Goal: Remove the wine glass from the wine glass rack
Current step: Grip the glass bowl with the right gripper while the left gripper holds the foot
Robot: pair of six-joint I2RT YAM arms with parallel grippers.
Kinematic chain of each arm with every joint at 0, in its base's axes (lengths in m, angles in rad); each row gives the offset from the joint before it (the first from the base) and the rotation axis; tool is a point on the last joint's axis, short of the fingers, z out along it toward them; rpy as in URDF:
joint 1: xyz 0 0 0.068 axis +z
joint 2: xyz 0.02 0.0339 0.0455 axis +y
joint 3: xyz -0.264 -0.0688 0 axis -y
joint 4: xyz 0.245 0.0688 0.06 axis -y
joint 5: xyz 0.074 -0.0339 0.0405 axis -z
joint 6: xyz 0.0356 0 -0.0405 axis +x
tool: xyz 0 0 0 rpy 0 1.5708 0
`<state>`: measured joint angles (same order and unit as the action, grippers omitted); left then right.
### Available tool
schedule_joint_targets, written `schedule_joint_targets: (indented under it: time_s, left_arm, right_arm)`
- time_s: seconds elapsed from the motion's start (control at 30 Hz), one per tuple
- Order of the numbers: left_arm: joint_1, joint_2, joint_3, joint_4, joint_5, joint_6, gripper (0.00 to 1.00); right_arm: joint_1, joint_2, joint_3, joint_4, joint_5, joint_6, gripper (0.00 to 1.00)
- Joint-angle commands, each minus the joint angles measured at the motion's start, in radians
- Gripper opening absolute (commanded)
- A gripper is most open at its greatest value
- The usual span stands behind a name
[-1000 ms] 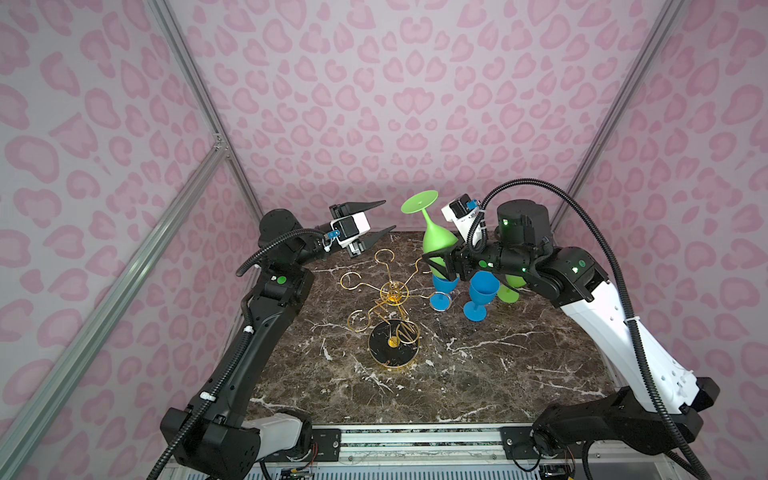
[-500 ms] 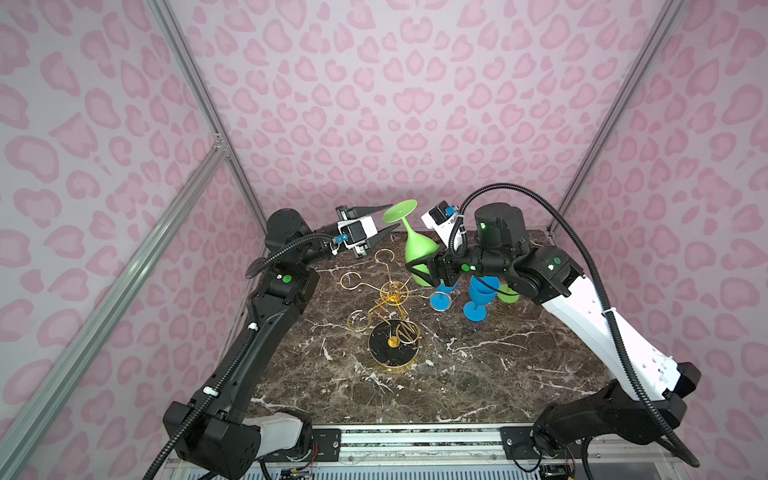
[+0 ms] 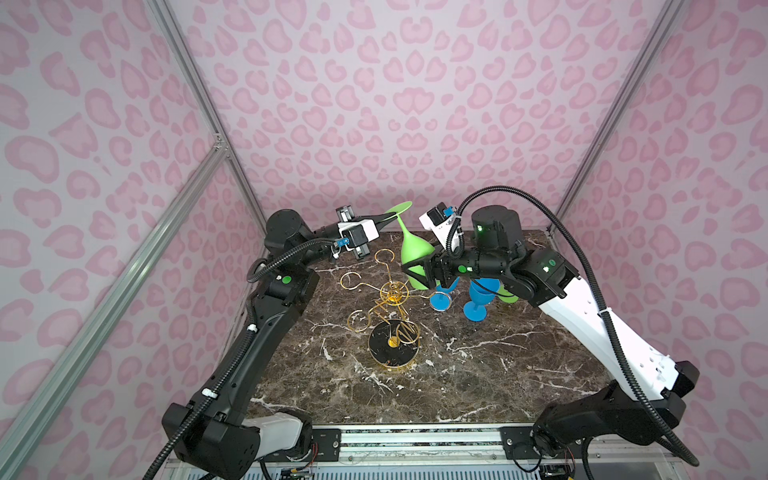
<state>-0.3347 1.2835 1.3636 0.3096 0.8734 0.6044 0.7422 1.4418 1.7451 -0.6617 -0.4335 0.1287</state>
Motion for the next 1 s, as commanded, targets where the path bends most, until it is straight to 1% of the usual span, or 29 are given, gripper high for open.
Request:
schedule_joint_targets:
  time_s: [0.0,0.07,0.17,0.33,0.4,0.5,0.57,0.67,0.87,0.97]
  left_arm:
    - [-0.001,0.003,0.010,0.043,-0.042,-0.098,0.03]
    - [-0.001,0.009,0.016,0.061,-0.081,-0.157,0.03]
    - [-0.001,0.020,0.030,0.069,-0.146,-0.245,0.03]
    - [0.001,0.046,0.056,0.066,-0.217,-0.377,0.03]
    - [0.003,0.049,0.058,0.072,-0.226,-0.425,0.03]
    - [0.003,0.048,0.051,0.100,-0.222,-0.491,0.03]
    - [0.003,0.047,0.051,0.114,-0.219,-0.527,0.03]
    - [0.003,0.045,0.047,0.121,-0.211,-0.545,0.03]
    - [0.004,0.027,0.026,0.119,-0.221,-0.548,0.03]
    - [0.003,0.021,0.022,0.118,-0.216,-0.550,0.03]
  right_arm:
    - [0.000,-0.043,-0.034,0.075,0.006,-0.003,0.85]
    - [-0.001,-0.094,-0.074,0.112,0.035,-0.005,0.89]
    - [-0.018,-0.209,-0.174,0.196,0.072,0.005,0.93]
    - [-0.065,-0.440,-0.393,0.366,0.090,0.042,0.95]
    - [-0.072,-0.521,-0.467,0.413,0.116,0.058,0.92]
    - [-0.078,-0.598,-0.560,0.479,0.181,0.080,0.84]
    - [-0.086,-0.604,-0.586,0.499,0.212,0.084,0.79]
    - [-0.090,-0.579,-0.592,0.538,0.206,0.083,0.78]
    - [-0.093,-0.461,-0.540,0.629,0.150,0.091,0.76]
    - [-0.093,-0.406,-0.510,0.662,0.152,0.092,0.75]
